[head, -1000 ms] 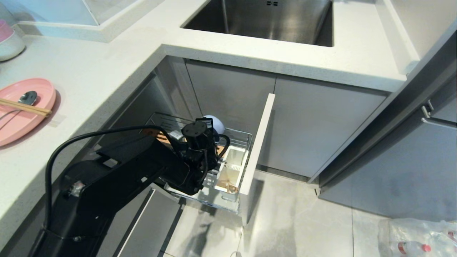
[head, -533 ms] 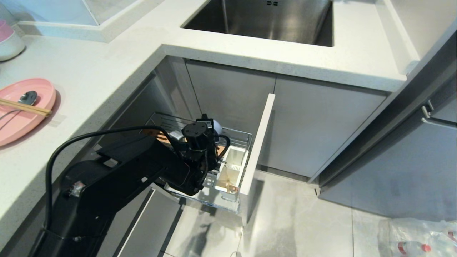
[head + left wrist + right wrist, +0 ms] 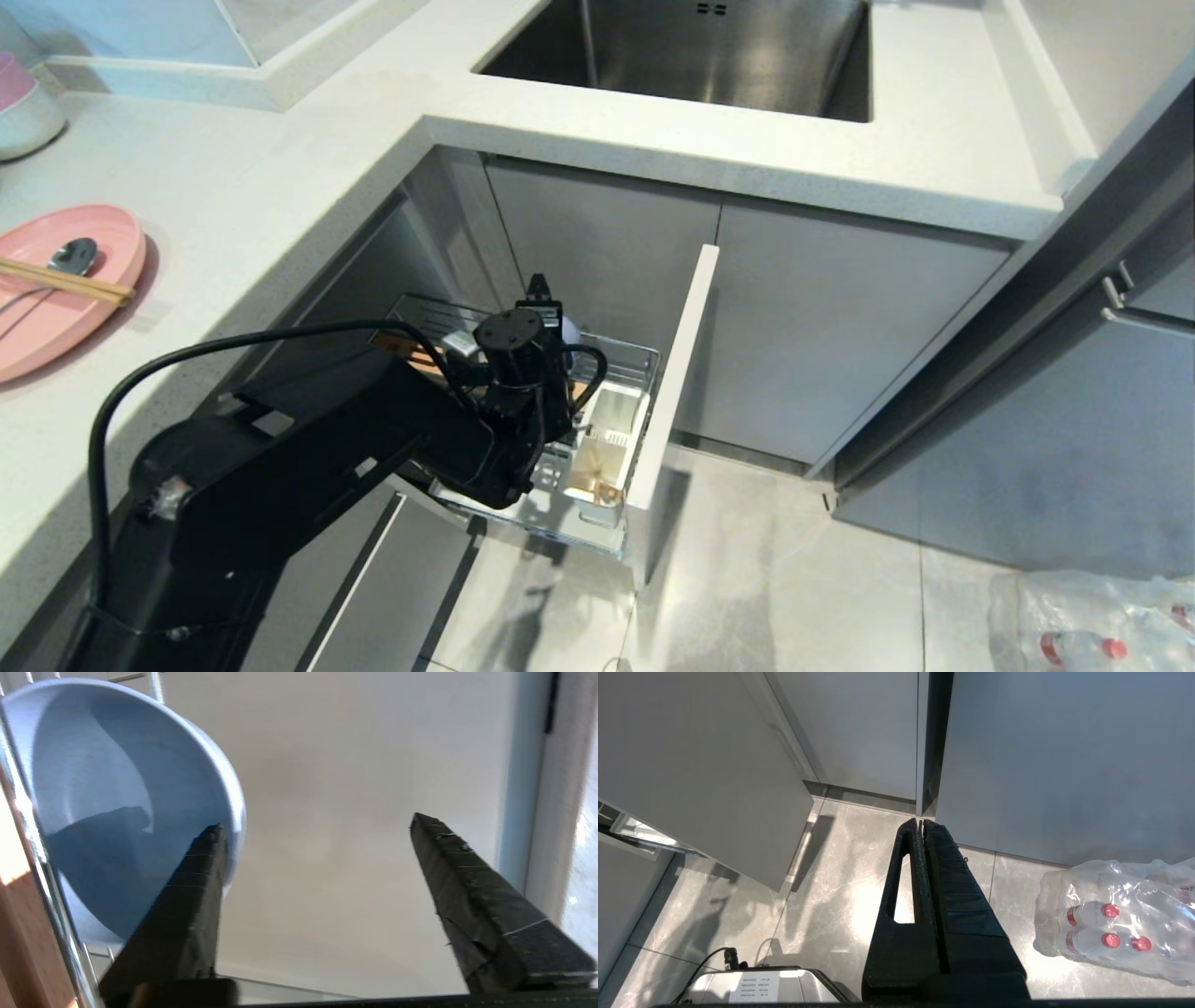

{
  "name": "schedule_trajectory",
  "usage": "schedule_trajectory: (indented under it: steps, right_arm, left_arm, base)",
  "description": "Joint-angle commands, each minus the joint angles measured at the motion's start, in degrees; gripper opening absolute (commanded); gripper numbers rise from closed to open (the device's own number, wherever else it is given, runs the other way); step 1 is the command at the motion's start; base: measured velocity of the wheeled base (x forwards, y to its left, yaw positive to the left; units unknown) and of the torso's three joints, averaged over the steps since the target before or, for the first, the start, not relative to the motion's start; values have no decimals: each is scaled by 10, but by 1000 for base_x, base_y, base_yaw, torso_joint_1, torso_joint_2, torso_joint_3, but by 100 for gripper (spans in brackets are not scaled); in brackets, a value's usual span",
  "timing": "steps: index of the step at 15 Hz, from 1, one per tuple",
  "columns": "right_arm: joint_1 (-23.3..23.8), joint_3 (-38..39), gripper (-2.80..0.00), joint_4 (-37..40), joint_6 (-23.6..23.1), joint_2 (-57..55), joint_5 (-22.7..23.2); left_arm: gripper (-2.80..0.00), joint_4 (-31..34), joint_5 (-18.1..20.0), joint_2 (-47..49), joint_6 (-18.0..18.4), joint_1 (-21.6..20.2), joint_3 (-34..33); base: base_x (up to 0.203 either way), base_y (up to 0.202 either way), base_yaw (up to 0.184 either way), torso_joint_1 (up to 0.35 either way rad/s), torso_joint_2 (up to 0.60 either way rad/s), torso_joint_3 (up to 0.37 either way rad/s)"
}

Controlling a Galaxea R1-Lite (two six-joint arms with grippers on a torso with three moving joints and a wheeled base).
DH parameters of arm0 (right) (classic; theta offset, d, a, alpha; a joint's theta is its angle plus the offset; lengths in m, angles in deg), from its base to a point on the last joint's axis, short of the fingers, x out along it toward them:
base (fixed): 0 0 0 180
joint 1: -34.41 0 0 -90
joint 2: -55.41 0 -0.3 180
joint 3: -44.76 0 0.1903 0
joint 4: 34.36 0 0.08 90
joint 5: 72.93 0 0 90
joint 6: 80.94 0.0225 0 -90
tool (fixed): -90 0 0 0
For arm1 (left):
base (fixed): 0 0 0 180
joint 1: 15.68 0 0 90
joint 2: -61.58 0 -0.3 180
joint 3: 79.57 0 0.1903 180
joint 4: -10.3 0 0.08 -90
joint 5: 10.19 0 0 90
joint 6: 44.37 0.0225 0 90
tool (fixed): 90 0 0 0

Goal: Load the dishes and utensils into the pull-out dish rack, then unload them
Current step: Pick up the bowl and place it in the cupboard, then pick up the chopsticks and place it in the cupboard

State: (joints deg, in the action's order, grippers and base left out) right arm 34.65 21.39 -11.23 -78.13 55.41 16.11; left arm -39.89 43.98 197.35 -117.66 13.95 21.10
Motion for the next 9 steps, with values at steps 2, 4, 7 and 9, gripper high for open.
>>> schedule_trajectory:
  steps: [2,4,7,9]
  right_arm:
    - [0,0,-280,0,0,-1,0]
    - [0,0,-280,0,1,-1,0]
    - [0,0,-280,0,0,-1,0]
    - [0,0,-280,0,0,-1,0]
  left_arm:
    - [0,-6,-5,-32,2,6,-15]
    - [0,-7,-5,-49,15,7,-24]
    - [0,-7,-1,-83,34,9,-41]
    - [0,-6,1,-103,54,9,-50]
  base:
    - [0,0,0,0,0,0]
    - [0,0,0,0,0,0]
    - [0,0,0,0,0,0]
    - [0,0,0,0,0,0]
